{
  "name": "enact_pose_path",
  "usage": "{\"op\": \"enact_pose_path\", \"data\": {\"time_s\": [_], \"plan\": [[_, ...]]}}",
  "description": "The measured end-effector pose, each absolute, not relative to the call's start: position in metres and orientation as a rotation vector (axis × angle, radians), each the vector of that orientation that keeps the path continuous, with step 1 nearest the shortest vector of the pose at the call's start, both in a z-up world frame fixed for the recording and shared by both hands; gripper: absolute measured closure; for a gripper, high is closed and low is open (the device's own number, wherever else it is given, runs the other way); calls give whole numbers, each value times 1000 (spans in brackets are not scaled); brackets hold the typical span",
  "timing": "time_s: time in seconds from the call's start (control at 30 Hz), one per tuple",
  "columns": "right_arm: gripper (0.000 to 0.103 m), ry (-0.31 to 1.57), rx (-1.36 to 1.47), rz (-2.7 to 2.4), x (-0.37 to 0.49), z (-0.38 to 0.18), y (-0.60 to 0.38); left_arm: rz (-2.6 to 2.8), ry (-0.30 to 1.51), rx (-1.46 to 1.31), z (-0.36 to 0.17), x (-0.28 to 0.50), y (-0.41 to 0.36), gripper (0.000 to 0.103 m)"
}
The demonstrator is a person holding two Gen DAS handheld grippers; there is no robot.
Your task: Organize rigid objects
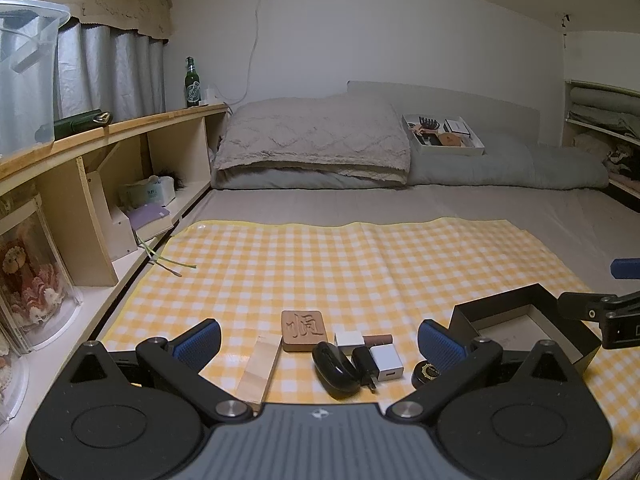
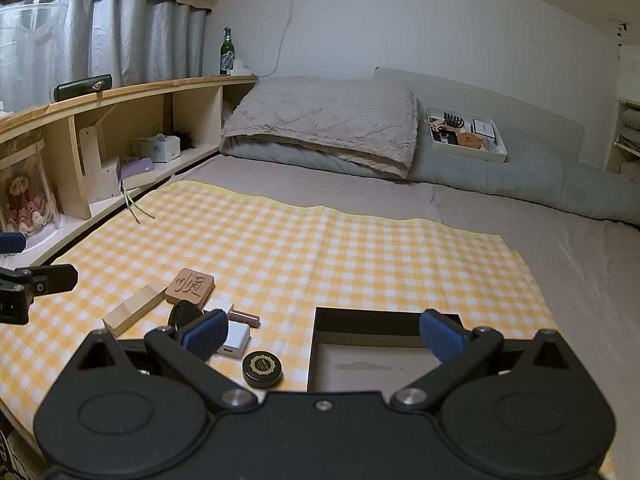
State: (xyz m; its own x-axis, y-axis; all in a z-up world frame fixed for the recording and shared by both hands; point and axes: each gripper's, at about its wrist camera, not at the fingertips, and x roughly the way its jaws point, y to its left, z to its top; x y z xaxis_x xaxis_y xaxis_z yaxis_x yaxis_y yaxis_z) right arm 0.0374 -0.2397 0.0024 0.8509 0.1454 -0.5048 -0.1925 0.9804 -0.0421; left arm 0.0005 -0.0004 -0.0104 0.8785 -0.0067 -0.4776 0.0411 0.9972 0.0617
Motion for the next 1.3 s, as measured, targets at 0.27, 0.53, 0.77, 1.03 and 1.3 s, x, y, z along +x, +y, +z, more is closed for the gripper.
{"op": "enact_pose_path", "data": {"time_s": [0.27, 0.53, 0.77, 1.03, 1.3], "plan": [[0, 528, -99, 179, 37, 1, -238, -25, 505, 69, -9, 0, -3, 0], [0, 530, -103, 180, 36, 1, -238, -24, 515, 68, -10, 2, -4, 0], [0, 532, -106, 181, 37, -1, -238, -23, 520, 68, -10, 2, -3, 0], [0, 533, -106, 182, 37, 0, -238, -22, 525, 67, -11, 2, -1, 0], [0, 533, -106, 183, 37, -1, -239, -21, 531, 62, -11, 3, 1, 0]]}}
